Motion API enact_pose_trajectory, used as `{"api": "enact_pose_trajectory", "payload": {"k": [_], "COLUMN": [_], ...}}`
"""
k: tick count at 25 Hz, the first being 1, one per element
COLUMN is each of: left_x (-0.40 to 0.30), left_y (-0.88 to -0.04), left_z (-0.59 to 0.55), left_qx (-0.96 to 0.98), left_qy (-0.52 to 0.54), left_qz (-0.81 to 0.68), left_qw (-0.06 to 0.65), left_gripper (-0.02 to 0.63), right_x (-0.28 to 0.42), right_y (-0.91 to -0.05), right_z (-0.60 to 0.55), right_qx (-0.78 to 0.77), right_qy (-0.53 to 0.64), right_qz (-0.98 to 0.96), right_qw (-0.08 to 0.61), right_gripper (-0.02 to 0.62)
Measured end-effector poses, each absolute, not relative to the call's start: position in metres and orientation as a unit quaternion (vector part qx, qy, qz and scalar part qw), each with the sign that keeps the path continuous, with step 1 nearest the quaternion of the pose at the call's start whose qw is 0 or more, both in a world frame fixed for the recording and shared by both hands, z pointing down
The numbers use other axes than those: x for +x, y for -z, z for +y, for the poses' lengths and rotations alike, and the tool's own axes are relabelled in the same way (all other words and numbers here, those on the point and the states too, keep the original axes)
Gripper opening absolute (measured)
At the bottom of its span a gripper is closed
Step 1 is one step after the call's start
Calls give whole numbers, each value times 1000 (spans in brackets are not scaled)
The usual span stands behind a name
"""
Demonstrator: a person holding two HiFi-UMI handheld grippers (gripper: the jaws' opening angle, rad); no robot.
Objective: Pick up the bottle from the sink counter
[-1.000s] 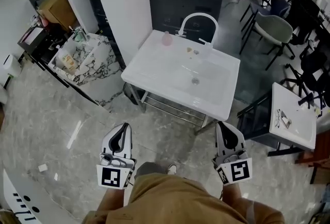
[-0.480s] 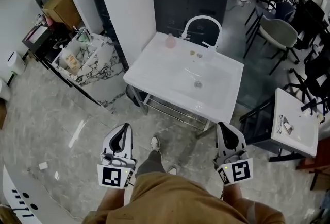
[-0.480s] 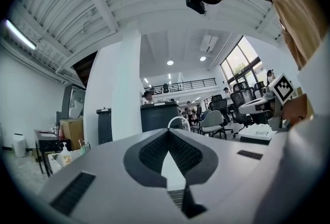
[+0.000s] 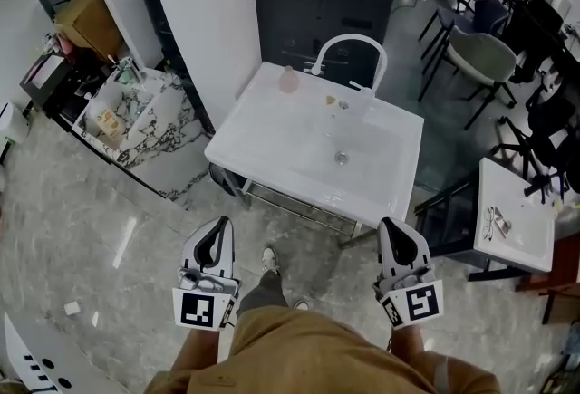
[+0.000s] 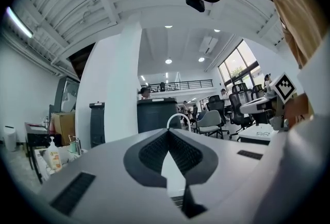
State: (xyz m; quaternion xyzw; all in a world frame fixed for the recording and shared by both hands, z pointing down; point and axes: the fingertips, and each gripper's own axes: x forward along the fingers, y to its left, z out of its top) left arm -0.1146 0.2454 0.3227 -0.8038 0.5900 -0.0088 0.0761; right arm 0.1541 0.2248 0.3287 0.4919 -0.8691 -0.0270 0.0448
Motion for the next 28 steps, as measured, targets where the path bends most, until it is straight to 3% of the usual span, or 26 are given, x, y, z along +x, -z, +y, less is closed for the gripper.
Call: {"api": "enact_pose_trajectory", "payload": {"k": [28], "left_x": [-217], "left_y": [-328], "left_z": [18], "left_qx": [-841], "left_qy": [-20], "left_qz": [538], "left_qw": [54], "left_gripper": [3], "right_x": [34], "right_y": [-306], "right_z": [33], "right_qx": [523], "right_qy": [41], "right_qz": [-847], "right_qw": [87], "right_gripper": [-2]}}
